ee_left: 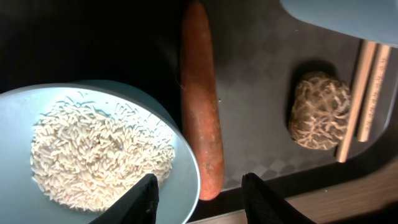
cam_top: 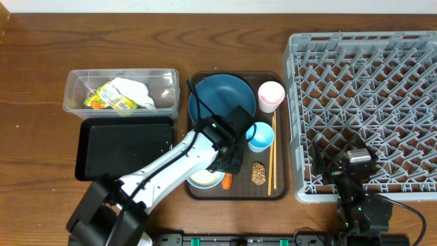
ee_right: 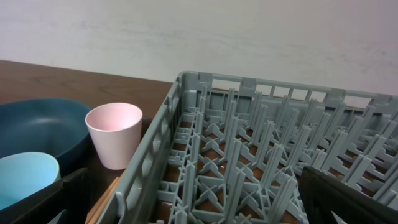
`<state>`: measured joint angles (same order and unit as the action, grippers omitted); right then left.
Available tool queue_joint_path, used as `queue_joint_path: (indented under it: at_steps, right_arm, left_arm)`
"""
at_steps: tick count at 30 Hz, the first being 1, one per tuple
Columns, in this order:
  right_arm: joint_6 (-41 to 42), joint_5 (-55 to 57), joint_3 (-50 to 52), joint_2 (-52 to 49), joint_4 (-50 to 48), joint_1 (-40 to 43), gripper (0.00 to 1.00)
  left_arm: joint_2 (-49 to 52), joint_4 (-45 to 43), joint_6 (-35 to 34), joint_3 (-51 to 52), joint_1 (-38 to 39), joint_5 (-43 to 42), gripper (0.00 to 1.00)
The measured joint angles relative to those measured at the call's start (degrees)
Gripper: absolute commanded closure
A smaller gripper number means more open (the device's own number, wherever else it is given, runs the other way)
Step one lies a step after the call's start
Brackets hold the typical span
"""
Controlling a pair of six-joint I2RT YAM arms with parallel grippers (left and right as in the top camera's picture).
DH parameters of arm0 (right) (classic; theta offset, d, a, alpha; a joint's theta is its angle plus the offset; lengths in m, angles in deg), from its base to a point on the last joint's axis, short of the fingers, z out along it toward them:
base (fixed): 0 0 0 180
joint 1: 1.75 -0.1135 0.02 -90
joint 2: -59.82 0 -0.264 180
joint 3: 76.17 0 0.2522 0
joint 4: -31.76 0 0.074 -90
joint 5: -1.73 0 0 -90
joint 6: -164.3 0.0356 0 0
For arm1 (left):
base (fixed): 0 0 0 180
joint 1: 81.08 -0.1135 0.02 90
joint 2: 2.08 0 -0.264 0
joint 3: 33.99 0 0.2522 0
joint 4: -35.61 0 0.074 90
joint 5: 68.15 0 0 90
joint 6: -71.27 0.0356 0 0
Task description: Sort waste into correct bins and load items into the dishwasher rack
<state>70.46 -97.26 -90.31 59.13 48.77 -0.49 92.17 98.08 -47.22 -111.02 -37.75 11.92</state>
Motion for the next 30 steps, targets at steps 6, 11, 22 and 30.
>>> queue_joint_path:
  at_steps: [6,11,22,30]
  right_arm:
    - [0.0,0.0,0.0,0.0,0.0,0.0,0.01]
    - [0.0,0.0,0.0,0.0,0.0,0.0,0.01]
    - [0.0,0.0,0.0,0.0,0.0,0.0,0.01]
    - [0.0,0.0,0.0,0.0,0.0,0.0,0.01]
  left_arm:
    - [4.1,-0.2,-0.1,0.0,0.0,0.0,0.56]
    - [4.4,-0.3,-0.2,0.0,0.0,0.0,0.56]
    - [4.4,-0.2,-0.5,0.0,-0.5,-0.2,0.56]
    - [4.6,-0.2,-1.3,0.0,-0.5,-0.2,0.56]
